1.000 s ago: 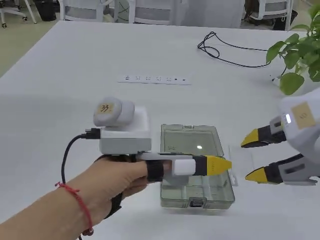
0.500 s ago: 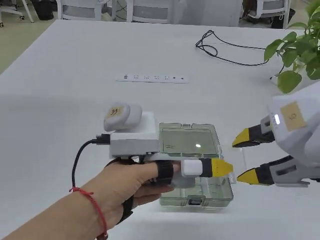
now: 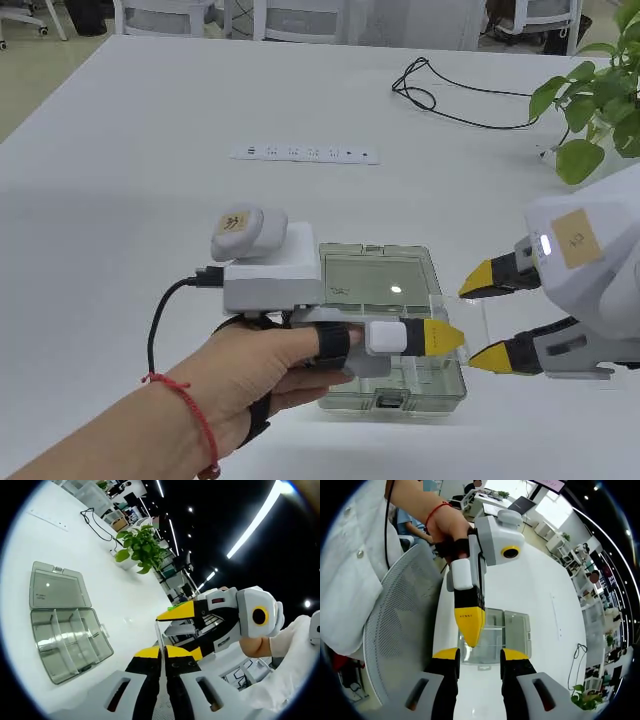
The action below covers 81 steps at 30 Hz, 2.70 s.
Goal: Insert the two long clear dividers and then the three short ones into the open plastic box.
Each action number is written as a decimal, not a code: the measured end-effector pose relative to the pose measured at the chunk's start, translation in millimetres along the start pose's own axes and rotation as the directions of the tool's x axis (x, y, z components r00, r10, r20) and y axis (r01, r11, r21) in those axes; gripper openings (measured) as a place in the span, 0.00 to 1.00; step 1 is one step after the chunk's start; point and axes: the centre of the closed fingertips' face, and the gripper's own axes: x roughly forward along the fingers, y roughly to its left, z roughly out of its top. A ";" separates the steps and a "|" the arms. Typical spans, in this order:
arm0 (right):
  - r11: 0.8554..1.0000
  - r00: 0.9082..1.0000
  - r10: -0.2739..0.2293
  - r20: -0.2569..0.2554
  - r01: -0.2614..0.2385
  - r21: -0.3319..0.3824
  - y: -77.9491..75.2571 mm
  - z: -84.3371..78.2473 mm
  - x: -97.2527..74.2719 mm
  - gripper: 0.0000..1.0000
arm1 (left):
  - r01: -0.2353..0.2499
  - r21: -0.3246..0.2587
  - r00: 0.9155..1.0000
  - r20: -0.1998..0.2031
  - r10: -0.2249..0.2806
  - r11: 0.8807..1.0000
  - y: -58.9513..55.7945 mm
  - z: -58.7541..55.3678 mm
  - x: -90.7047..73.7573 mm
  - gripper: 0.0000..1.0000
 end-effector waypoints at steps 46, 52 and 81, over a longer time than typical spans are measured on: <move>0.873 0.858 0.448 0.251 -0.481 0.085 28.3 24.8 -17.5 0.09 | 0.116 0.696 0.991 -0.132 -0.033 0.709 -20.7 -28.2 -16.3 0.00; 0.856 0.837 0.478 0.266 -0.512 0.075 33.5 28.1 -17.8 0.04 | 0.120 0.698 0.991 -0.130 -0.040 0.706 -21.3 -28.5 -17.8 0.00; 0.890 0.874 0.415 0.254 -0.448 0.086 23.3 26.2 -11.2 0.03 | 0.018 0.724 0.993 -0.096 0.074 0.689 0.7 -28.5 -32.2 0.14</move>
